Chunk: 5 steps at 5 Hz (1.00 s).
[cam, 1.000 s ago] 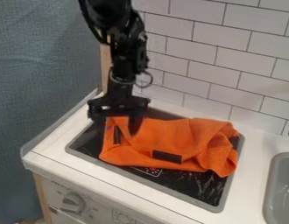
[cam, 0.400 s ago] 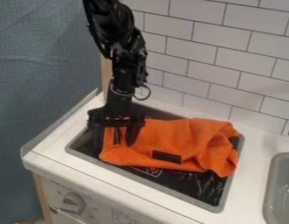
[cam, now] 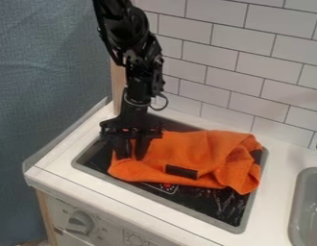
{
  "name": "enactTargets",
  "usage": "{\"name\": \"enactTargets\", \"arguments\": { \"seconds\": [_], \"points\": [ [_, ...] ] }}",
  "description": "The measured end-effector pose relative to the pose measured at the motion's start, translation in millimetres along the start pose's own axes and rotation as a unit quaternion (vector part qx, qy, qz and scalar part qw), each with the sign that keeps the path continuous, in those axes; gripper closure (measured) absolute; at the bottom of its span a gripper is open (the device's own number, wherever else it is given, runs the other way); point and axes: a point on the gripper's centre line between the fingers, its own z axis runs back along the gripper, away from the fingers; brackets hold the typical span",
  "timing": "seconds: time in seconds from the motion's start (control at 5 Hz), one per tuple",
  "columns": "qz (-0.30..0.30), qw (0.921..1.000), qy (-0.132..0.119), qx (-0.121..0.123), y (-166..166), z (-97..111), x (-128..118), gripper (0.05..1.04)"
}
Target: Put the fabric on the machine
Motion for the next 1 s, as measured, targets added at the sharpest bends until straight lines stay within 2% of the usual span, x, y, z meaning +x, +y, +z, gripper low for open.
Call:
{"name": "enactTargets", "arguments": {
  "seconds": [0.2,0.4,0.6,1.0],
  "points": [
    [0.000,1.0000,0.000,0.001,0.6,-1.1,0.3,0.907],
    [0.003,1.0000,0.000,-0.002,-0.3,-1.1,0.4,1.001],
    [0.001,1.0000,0.002,-0.002,-0.3,-1.4,-0.7,1.025],
    [-0.002,0.9996,0.024,-0.015,4.1,1.9,-2.0,1.030]
  ]
}}
